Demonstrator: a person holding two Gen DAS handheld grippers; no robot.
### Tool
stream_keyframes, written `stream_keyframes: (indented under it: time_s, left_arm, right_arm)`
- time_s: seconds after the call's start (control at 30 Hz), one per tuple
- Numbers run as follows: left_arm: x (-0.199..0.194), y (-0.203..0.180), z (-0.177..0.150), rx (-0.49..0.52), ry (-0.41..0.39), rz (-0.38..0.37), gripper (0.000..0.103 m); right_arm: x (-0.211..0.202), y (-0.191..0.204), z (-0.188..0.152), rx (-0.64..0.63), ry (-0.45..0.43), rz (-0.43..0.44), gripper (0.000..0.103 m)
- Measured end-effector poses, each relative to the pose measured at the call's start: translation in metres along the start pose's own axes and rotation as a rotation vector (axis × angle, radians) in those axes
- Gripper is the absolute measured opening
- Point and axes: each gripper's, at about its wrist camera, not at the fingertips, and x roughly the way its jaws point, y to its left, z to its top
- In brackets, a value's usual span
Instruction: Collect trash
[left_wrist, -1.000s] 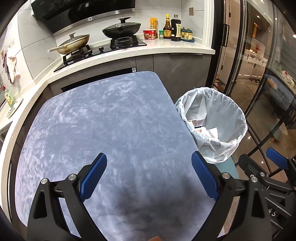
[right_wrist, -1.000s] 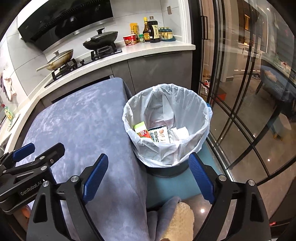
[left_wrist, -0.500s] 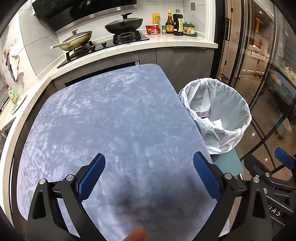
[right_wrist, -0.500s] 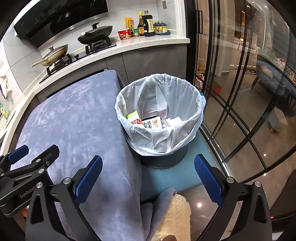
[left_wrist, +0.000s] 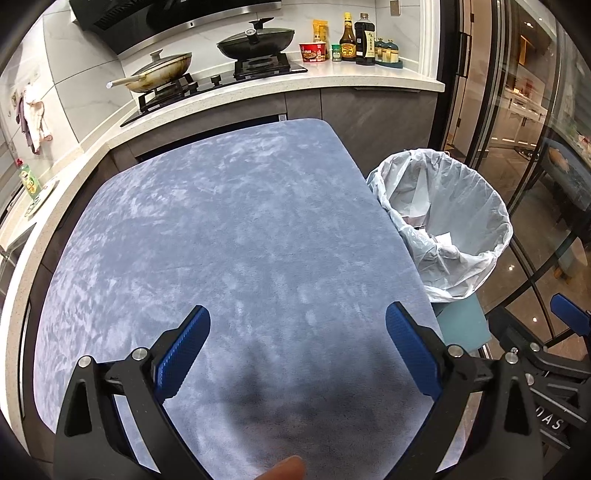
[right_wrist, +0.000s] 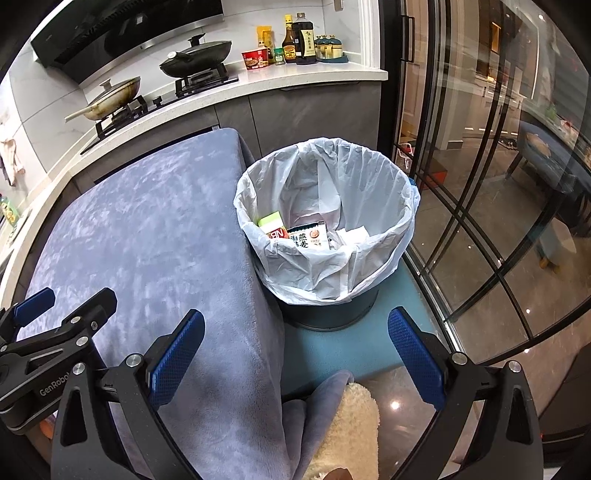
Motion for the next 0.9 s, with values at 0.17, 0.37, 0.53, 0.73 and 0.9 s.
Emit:
stream_keyframes:
  time_s: [0.17,0.37,0.53,0.73,0.9]
  left_arm:
    - [0.0019,0.0008,0.0002,-0.001,0.009,0.005,0.092]
    - [0.0051,0.0005,0.0010,0.000,0.016,0.006,0.092]
    - [0.0056,0.0002,0.0011,0.000,0.017,0.006,0.092]
    - [0.0062,-0.0002,0.0011,0.001,0.017,0.005,0.092]
    - [0.0062,-0.0010,0.0010,0.000,0.019,0.007,0.092]
  right_arm:
    - [0.0016,0.0009,0.0011,-0.008,0.003,-0.006,0.096]
    - [0.0037,0.0007,0.0011,-0.007,0.007,-0.007,0.096]
    - [0.0055,-0.0005,0.0006,-0.007,0.009,-0.009,0.096]
    - [0.0075,-0.0019,0.0006,-0.005,0.013,-0.010,0.096]
    - [0.0087,-0.0022,0.0007,-0.006,0.017,-0.011,0.096]
